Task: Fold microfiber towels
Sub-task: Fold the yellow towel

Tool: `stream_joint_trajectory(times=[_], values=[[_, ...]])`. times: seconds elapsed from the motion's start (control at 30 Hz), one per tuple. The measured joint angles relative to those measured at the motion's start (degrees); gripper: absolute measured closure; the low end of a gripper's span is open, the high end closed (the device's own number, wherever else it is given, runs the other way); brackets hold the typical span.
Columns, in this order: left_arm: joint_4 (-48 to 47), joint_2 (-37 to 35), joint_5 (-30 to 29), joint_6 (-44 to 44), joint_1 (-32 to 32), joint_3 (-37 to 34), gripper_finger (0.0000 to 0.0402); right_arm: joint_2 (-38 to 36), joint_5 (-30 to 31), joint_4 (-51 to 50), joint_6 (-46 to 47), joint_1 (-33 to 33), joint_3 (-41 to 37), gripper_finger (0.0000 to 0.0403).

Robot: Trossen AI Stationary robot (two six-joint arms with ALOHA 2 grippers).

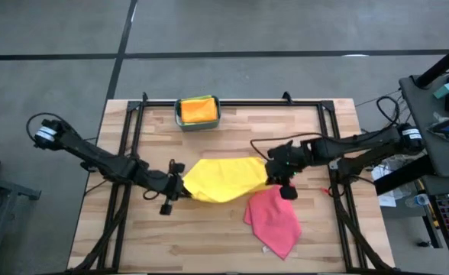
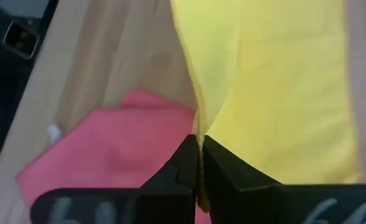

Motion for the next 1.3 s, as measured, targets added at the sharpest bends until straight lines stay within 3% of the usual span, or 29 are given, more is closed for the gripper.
stream_joint_trajectory(times=[0.2,0.33,0.4,0.6,0.77,0.93,1.1,1.3], values=[[6.51,8.38,0.14,-1.05,-3.08,1.22,0.0401,-0.04,0.57,4.49,3.54,3.34,-3.32,0.0394],[5.80,8.56,-0.33,0.91,-2.30,2.80,0.0401,-0.09,7.26,4.63,0.98,3.06,-2.97,0.0394],[4.49,7.09,-1.51,2.81,-1.48,3.55,0.0401,-0.16,10.96,4.67,-1.93,2.42,-1.93,0.0394],[-0.65,-2.86,-10.30,8.74,4.41,3.81,0.0401,-0.50,13.85,4.63,-9.73,-3.43,2.43,0.0394],[-1.30,-11.12,-10.95,14.93,13.26,3.82,0.0401,-0.52,22.25,4.86,-16.72,-10.32,6.59,0.0394],[-1.33,-16.81,-10.88,24.65,23.87,6.07,0.0401,-0.52,23.41,7.48,-21.09,-17.73,11.13,0.0394],[-5.76,-20.76,-3.33,35.97,30.78,9.66,0.0401,-0.73,21.86,7.05,-21.88,-21.00,14.78,0.0394],[-12.25,-23.32,11.88,31.97,31.09,10.22,0.0401,-0.81,17.40,0.95,-18.24,-18.99,15.50,0.0394]])
